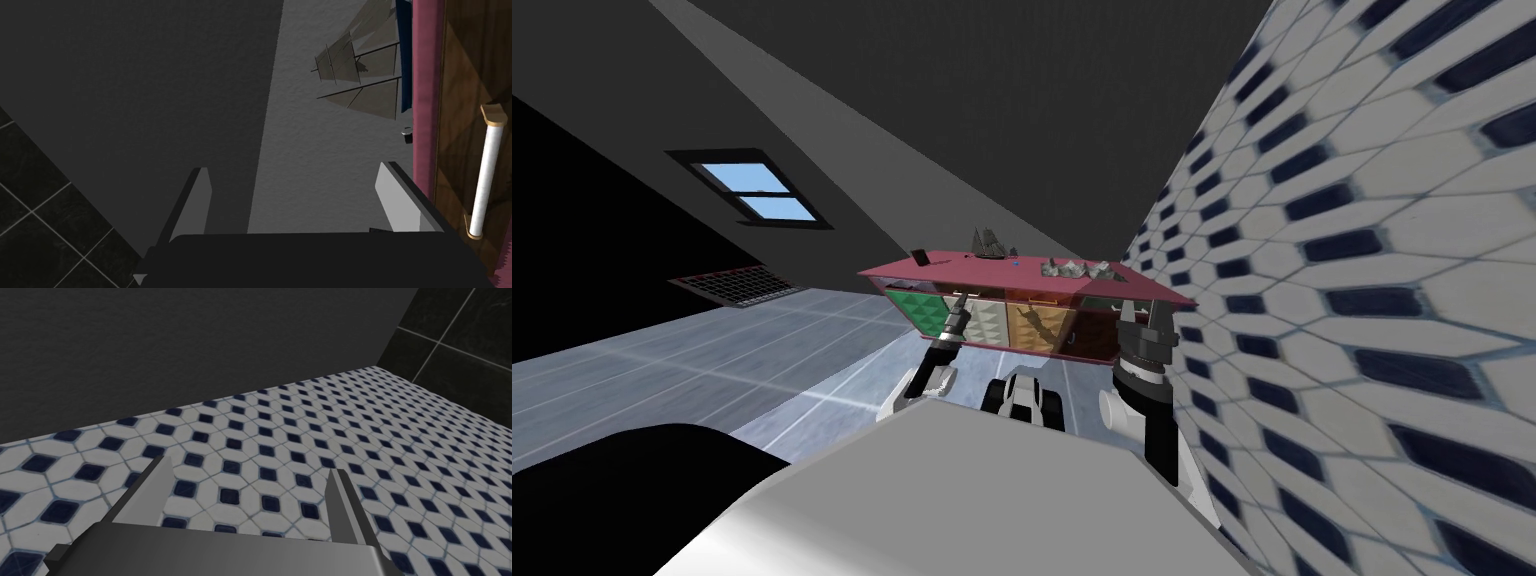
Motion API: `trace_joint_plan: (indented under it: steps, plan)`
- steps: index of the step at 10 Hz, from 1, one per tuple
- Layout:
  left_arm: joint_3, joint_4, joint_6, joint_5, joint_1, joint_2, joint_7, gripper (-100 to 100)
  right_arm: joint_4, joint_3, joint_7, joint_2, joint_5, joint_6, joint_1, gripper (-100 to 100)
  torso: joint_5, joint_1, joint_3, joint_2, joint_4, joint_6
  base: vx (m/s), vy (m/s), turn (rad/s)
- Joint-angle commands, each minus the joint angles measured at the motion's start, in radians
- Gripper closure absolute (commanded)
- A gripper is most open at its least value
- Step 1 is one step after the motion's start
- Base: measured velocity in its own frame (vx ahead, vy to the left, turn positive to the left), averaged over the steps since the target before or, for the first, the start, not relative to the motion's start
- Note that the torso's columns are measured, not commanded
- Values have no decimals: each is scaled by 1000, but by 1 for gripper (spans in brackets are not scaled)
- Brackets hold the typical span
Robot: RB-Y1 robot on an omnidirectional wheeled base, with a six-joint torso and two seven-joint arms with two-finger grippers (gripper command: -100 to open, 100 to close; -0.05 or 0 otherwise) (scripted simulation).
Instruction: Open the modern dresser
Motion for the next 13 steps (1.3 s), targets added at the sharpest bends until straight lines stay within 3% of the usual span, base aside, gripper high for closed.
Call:
trace_joint_plan:
  steps: [1, 4, 9, 12, 13]
  plan:
    - [-7, 57, 11, -6, -16, -7, -6, -100, 0, 0, 0, 0, 0, 0, 0, 0, 0, 1, 0, 0, 0, 0, 88, -156, -33]
    - [-12, 119, 23, -11, -38, -22, -11, -100, 0, 0, 0, 0, 0, 0, 0, 0, 1, 3, 0, 0, 0, 0, 80, -136, -23]
    - [-20, 226, 45, -20, -76, 2, -20, -100, 0, 0, 0, 0, 0, 0, 0, 0, 0, 2, 0, 0, 0, 0, 72, -134, -27]
    - [-24, 277, 56, -24, -95, -9, -25, -100, 0, 0, 0, 0, 0, 0, 0, 0, 1, 2, 0, -1, 0, 0, 69, -100, -19]
    - [-26, 302, 61, -26, -104, -28, -27, -100, 0, 0, 0, 0, 0, 0, 0, 0, 1, 2, 0, 0, 0, 0, 60, -113, -30]
